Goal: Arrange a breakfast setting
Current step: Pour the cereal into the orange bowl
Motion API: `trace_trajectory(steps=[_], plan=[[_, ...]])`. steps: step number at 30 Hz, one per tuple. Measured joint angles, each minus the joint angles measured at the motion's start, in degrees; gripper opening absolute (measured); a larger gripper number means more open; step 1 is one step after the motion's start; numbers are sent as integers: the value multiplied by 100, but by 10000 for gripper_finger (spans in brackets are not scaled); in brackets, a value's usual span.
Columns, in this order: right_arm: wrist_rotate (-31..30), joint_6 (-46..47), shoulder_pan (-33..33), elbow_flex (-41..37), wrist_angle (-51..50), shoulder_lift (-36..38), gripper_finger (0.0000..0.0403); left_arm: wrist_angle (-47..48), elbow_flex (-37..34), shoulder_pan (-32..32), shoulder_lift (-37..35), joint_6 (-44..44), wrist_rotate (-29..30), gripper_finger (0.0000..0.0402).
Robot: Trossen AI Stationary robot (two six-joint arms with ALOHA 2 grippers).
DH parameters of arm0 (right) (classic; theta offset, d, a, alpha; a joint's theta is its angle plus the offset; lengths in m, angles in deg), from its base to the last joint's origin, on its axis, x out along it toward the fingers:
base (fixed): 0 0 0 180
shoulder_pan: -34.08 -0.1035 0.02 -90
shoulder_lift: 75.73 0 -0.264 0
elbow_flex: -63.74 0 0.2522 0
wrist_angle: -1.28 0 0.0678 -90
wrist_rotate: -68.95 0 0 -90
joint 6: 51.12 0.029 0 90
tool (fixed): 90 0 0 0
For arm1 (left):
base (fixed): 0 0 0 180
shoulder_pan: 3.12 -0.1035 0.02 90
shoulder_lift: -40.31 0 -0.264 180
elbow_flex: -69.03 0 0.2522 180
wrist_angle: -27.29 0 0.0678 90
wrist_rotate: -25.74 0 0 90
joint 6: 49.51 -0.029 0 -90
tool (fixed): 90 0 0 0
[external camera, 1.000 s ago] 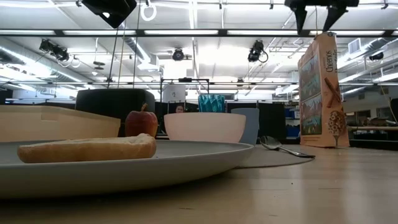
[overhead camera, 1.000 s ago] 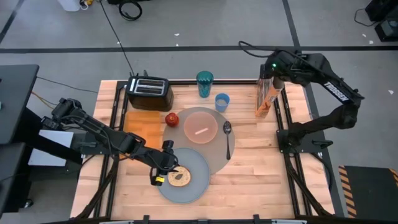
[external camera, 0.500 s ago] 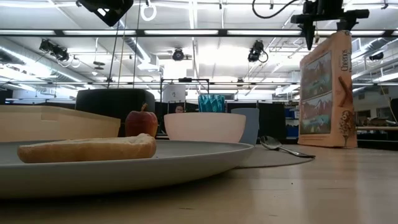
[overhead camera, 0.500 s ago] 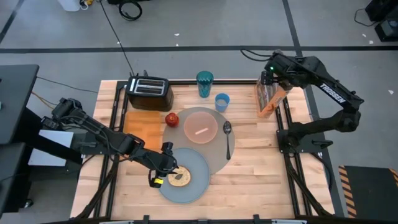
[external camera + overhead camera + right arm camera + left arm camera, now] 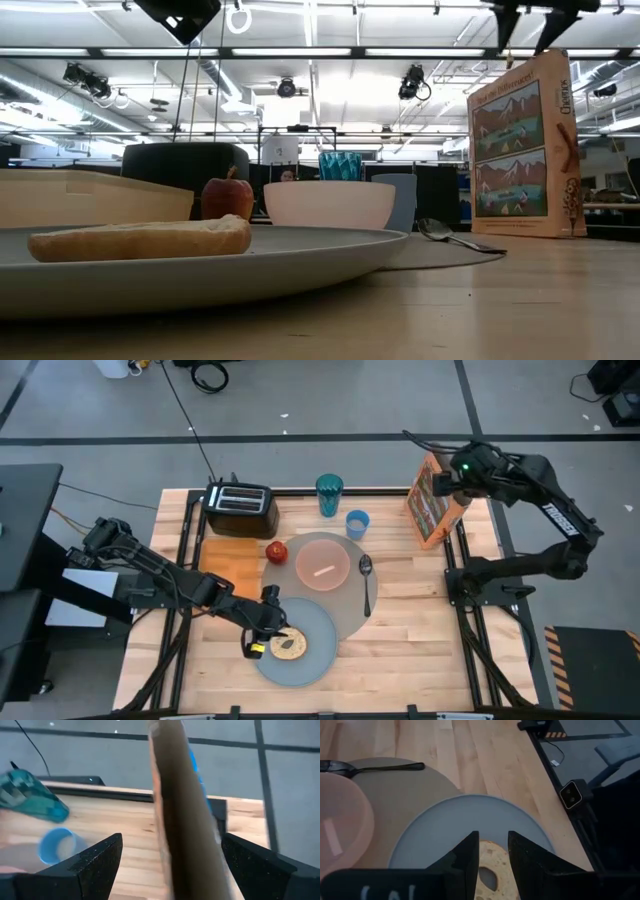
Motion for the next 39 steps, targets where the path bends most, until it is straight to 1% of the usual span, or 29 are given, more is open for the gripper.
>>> trace_trajectory(steps=[4,7,9,13,19,24,27,29,31,34,39], plan=[[-17,-199,0,-17,-336,187,348,-2,1,0,2,22,-2,109],[377,-296,0,-182,-319,369,348,-8,2,0,2,22,-2,109],[432,-312,0,-295,-314,437,348,-55,2,0,2,15,0,109],[301,-309,0,-670,-320,569,348,-213,2,0,2,11,0,109],[308,-293,0,-1332,-262,611,348,-228,2,0,2,-2,0,109],[703,-48,0,-1868,31,609,348,-299,2,0,2,-124,0,109],[734,-4,0,-2166,258,655,341,-434,2,-2,2,-155,-1,109],[647,-6,0,-2360,433,716,325,-521,2,-7,2,-228,0,109],[438,-7,-1,-2520,659,811,298,-605,2,-7,2,-288,0,109],[188,-90,-20,-2737,961,988,243,-653,2,-55,2,-319,-4,109],[-20,-358,-181,-2997,1331,1286,145,-706,2,-194,2,-403,2,109]])
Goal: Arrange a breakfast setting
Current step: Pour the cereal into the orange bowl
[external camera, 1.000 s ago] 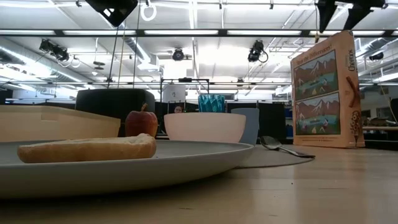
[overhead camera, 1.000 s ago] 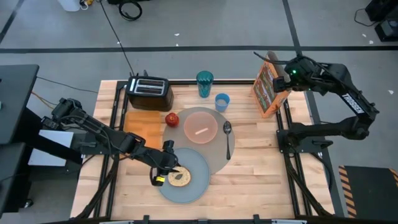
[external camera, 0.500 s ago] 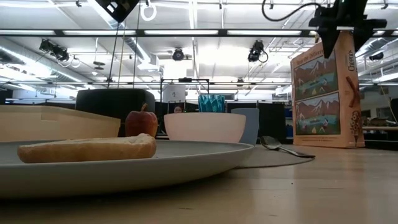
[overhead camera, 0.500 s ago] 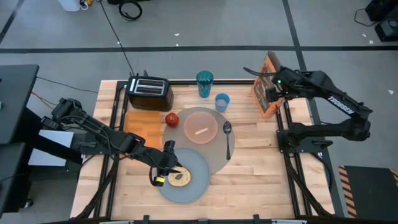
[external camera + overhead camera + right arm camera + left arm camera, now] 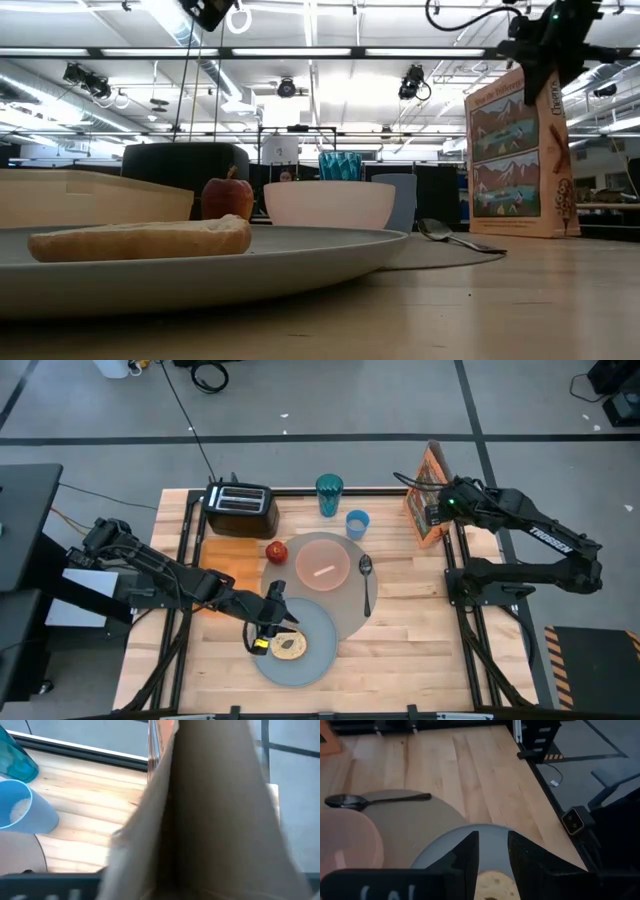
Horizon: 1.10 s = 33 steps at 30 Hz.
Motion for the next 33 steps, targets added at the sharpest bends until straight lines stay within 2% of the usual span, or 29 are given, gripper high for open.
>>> trace_trajectory(steps=[8,12,17,23,27,33], plan=[[-3,-351,-288,-72,-14,428,14,-406,0,-281,0,-294,2,109],[393,-455,-537,304,-58,600,14,-393,0,-413,0,-302,-3,109],[1222,-597,-1035,704,-342,637,10,-409,0,-531,0,-446,5,109],[2021,-537,-1685,768,-874,612,10,-591,0,-646,0,-284,-4,116],[2189,-707,-2084,783,-983,589,10,-773,0,-713,0,-189,0,139],[2731,-1627,-2679,823,-314,559,10,-931,-2,-771,168,-181,-3,190]])
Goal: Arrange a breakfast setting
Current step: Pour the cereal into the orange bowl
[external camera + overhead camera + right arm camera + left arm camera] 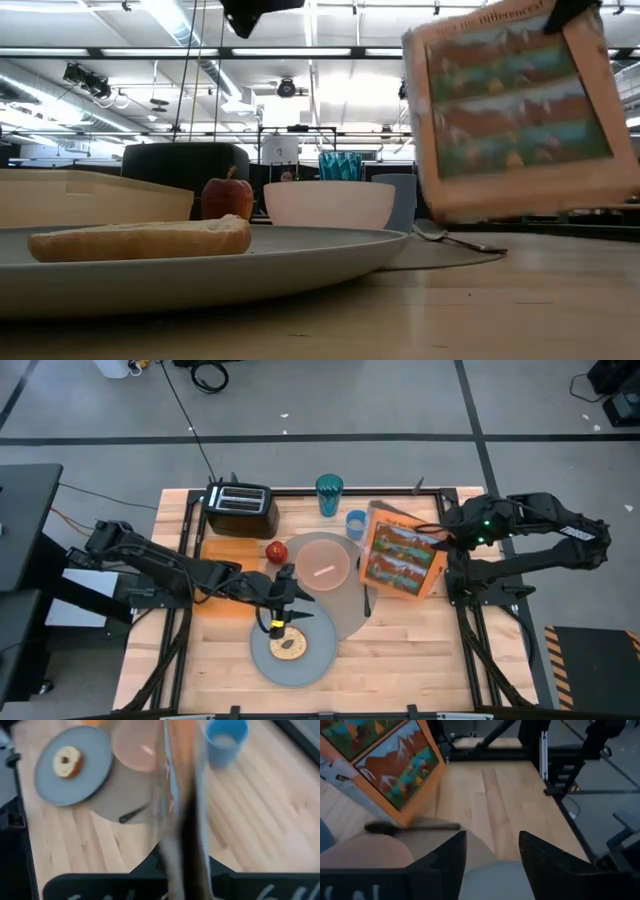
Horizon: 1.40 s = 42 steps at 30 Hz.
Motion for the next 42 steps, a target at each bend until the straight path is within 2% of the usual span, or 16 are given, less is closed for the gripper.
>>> trace_trajectory(steps=[5,10,13,18,23,30,32,42], plan=[[-370,-486,-233,527,-473,-246,10,-260,2,-5,399,-111,1,200],[-563,-913,-395,1158,-350,-611,9,-564,7,-23,776,-164,-5,196],[-262,-1307,-582,1420,-57,-818,9,-773,2,-80,931,-151,-1,195],[317,-1863,-967,1675,540,-1173,9,-463,4,-270,903,276,-1,198],[191,-1842,-1260,1913,586,-1479,10,-251,0,-401,876,463,-1,232],[9,-1817,-1367,1936,589,-1814,10,-924,0,-482,885,81,1,285],[24,-1819,-1369,1936,623,-1906,10,-1193,4,-545,885,43,14,289],[45,-1843,-1374,1936,801,-2095,11,-1155,2,-1029,887,-187,86,291]])
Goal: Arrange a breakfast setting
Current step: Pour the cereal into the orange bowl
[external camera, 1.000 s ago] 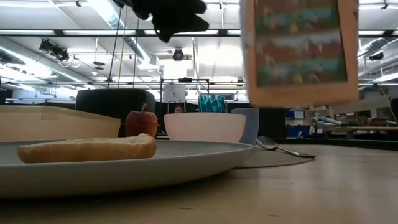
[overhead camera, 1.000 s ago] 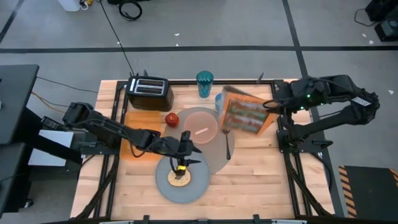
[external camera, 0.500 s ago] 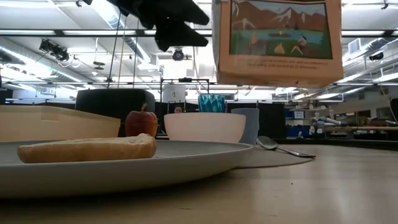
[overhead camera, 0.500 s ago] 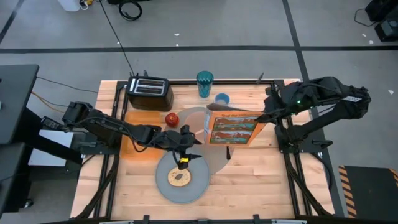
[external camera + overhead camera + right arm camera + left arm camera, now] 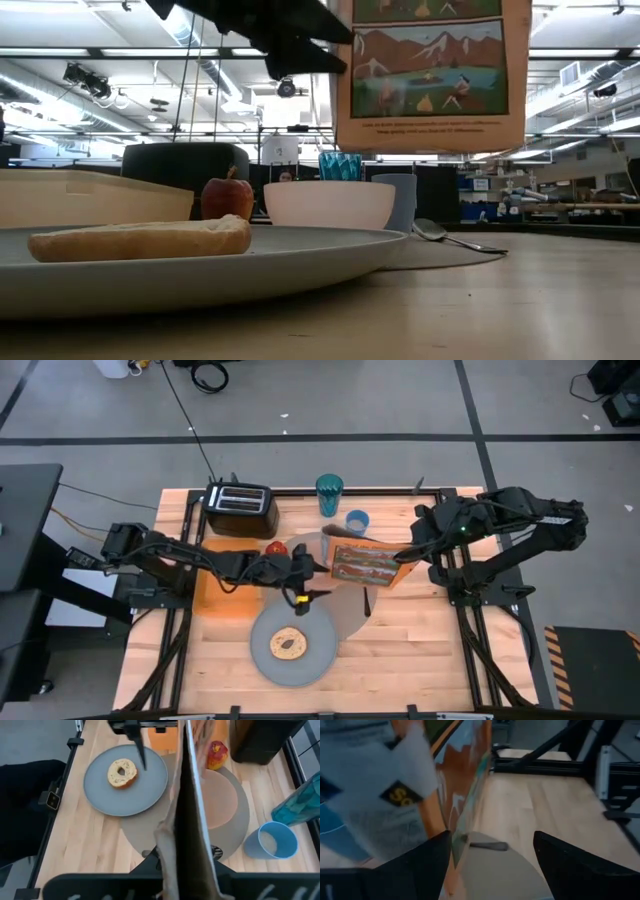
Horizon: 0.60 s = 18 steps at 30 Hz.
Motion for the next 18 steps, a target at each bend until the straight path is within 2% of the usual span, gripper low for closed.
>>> trace_trajectory(steps=[6,11,18], plan=[[-93,160,-110,0,-198,149,11,272,0,-104,-4,-119,49,291],[-133,311,-118,0,-254,313,12,259,2,-95,-4,-126,-134,291],[-156,317,-133,4,-9,221,12,-357,9,-97,35,-118,-137,291]])
